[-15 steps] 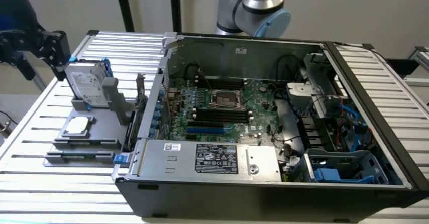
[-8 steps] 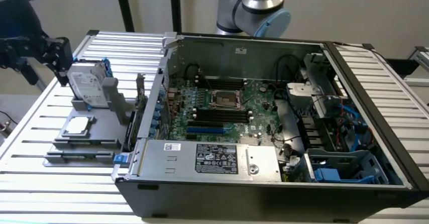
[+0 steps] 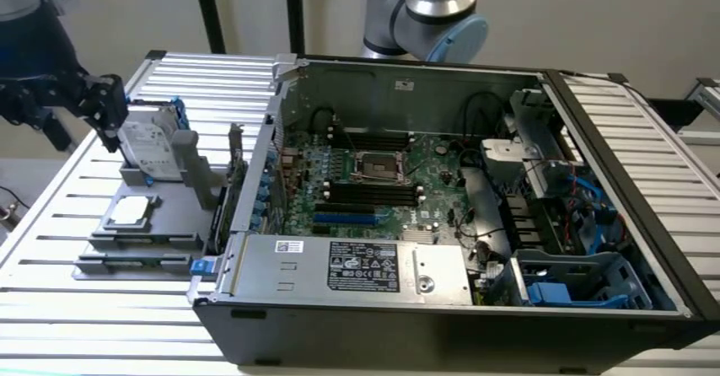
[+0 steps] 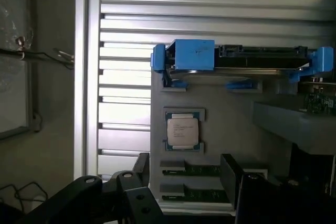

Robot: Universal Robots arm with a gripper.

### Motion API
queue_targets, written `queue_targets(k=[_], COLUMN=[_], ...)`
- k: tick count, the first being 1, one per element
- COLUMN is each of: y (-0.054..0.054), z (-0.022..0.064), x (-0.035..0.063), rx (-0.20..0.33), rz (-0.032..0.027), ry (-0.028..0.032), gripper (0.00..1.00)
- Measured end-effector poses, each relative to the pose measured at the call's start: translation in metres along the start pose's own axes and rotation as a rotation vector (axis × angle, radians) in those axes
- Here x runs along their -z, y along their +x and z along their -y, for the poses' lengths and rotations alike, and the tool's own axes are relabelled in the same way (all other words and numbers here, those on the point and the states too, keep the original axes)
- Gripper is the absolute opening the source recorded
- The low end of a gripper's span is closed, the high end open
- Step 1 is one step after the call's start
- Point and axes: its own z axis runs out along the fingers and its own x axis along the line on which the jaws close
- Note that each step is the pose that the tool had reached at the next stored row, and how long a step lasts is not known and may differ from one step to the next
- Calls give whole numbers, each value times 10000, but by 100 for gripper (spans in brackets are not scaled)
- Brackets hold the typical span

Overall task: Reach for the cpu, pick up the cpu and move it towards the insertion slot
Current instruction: 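Pick up the cpu and move it towards the insertion slot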

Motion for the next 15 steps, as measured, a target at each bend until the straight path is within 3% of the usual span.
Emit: queue_targets(k=[15], y=[-9], z=[6], x=[-273], rx=[236], rz=[-5], ry=[4], gripper=[65])
